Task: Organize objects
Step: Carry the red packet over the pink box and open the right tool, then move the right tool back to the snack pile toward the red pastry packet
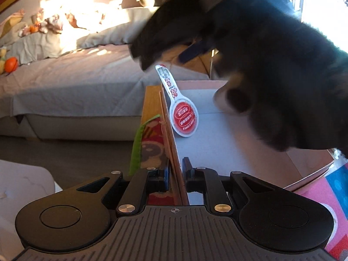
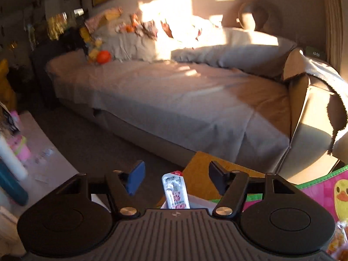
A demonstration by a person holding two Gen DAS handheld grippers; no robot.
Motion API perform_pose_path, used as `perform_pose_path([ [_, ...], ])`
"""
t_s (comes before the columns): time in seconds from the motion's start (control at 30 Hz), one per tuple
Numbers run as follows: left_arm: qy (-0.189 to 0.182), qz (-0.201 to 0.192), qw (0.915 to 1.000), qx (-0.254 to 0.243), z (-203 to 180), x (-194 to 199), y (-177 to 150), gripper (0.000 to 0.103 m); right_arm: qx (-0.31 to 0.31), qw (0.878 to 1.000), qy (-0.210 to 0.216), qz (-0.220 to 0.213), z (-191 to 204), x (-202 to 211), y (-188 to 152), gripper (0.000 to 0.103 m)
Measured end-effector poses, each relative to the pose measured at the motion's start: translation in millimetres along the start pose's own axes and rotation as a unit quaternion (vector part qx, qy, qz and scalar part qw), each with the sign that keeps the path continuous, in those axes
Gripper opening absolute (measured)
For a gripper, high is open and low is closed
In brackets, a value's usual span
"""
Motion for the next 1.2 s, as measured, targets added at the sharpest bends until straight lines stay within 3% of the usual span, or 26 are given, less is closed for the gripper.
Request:
perform_pose_path([
  [0.07, -0.005, 0.000, 1.0000, 0.008, 1.0, -0.3, 0.3, 0.015, -0.016, 1.000, -0.001, 0.020, -5.6, -3.7, -6.5, 0.022],
  [0.2, -0.009, -0.003, 0.9998, 0.016, 1.8, -1.6, 0.8, 0.016, -0.063, 0.998, 0.025, 0.019, -32.0, 42.6, -29.8, 0.022],
  [0.27, -0.007, -0.004, 0.9998, 0.017, 1.1, -2.0, 1.9, 0.016, -0.058, 0.997, 0.038, 0.040, -40.9, 68.8, -45.4, 0.023],
  [0.33, -0.008, -0.002, 0.9998, 0.019, 1.3, -2.8, 2.5, 0.015, -0.053, 0.997, 0.032, 0.044, -59.6, 98.1, -56.2, 0.028],
  [0.43, -0.009, -0.001, 0.9997, 0.023, 2.5, -2.8, 1.6, 0.015, -0.055, 0.998, -0.018, -0.011, -90.2, 157.2, -68.8, 0.052],
  [0.47, -0.007, 0.000, 0.9997, 0.023, 2.2, -2.9, 1.7, 0.015, -0.066, 0.996, -0.042, -0.035, -104.6, 177.3, -72.8, 0.064],
  [0.5, -0.005, 0.000, 0.9997, 0.023, 1.8, -3.0, 2.0, 0.015, -0.083, 0.993, -0.069, -0.054, -122.1, 195.0, -77.6, 0.071],
  [0.63, 0.002, 0.000, 0.9997, 0.025, 0.4, -3.9, 2.9, 0.015, -0.175, 0.967, -0.167, -0.077, -192.4, 231.9, -106.3, 0.081],
  [0.77, 0.011, 0.000, 0.9997, 0.023, -1.5, -3.2, 1.1, 0.015, -0.246, 0.950, -0.186, -0.048, -228.2, 211.1, -133.0, 0.087],
  [0.93, 0.019, 0.005, 0.9998, 0.006, -5.8, -2.1, -0.3, 0.014, -0.272, 0.942, -0.197, -0.012, -237.0, 152.0, -142.3, 0.087],
  [1.1, 0.012, 0.006, 0.9999, 0.009, -4.0, -1.7, -2.3, 0.014, -0.233, 0.957, -0.173, 0.026, -218.0, 111.4, -145.0, 0.084],
  [1.13, 0.010, 0.005, 0.9999, 0.010, -3.4, -2.0, -2.4, 0.015, -0.217, 0.960, -0.173, 0.031, -213.3, 112.3, -144.9, 0.081],
  [1.2, 0.007, 0.005, 0.9999, 0.012, -2.9, -2.2, -2.0, 0.015, -0.186, 0.966, -0.173, 0.049, -206.8, 116.0, -151.0, 0.064],
])
Point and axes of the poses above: each gripper's, at about its wrist camera, not at the fingertips, and x roughly against the way its jaws point, z to its left, y to its top, the point moved 7 cm from there along -x, roughly the way its jaws point, and after that the axes turned 10 degrees about y, right-handed, at the moved point
